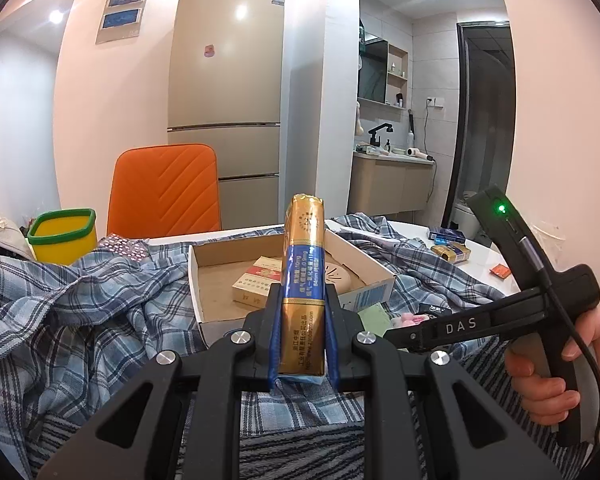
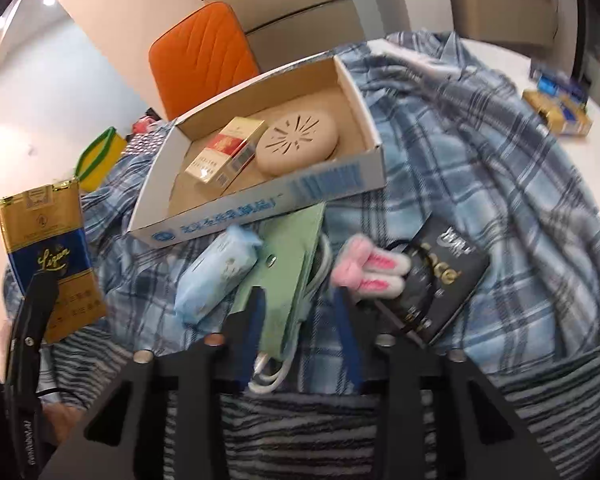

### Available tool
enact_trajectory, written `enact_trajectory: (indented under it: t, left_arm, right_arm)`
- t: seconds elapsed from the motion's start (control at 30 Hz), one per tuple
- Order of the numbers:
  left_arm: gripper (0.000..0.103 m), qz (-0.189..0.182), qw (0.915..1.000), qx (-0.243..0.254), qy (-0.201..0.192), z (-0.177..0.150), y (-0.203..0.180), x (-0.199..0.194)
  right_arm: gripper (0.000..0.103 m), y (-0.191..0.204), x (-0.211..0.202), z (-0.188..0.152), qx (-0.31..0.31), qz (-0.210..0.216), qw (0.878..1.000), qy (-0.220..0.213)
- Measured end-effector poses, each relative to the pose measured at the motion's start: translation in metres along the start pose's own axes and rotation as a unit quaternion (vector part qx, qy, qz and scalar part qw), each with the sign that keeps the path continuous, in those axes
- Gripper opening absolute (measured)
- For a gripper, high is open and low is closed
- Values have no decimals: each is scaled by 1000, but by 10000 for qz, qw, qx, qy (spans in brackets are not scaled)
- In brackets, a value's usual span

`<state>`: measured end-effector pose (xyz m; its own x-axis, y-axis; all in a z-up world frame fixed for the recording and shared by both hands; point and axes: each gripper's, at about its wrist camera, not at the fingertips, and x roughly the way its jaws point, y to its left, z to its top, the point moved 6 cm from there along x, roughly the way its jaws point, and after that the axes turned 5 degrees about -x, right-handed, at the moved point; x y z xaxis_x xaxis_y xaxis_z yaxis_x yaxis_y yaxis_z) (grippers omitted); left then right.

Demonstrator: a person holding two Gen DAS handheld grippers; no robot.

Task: Organize soft objects
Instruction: 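Close the right gripper on the green wallet while the left gripper holds the battery, then lift the green wallet with the right gripper while the left gripper carries the battery over the box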

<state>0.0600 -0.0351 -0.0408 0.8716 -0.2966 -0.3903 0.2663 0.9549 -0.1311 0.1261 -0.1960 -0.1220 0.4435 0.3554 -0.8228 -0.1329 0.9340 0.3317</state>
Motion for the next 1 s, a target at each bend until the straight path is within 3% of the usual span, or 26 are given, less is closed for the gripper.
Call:
enact_trajectory:
  t: [0.13,0.2,0.43,0.7,0.83,1.0]
  left_arm:
    - [17,11,10000,-44,38,-1,0,0]
    - [17,13,10000,-56,43,-1,0,0]
    - [17,43,10000,-23,8,0,-2,-1]
    - [17,106,9999,-65,28,0,0,0]
    - [17,139,9999,-60,3,0,0,-1]
    - [17,221,9996,-131,-85,1,3,-4]
  right_arm:
    - [41,5,5,-1,-100,50,9999,51]
    - [28,11,7,-2,-193,132,9997,121]
    - [27,35,4,7,-401,452,9982,26]
    - [27,49,42,11,-623,-31,9974,362]
    - [10,57,38,8,-982,-319,9946,125]
    - [9,61,5,5,-1486,-719,9844,-601]
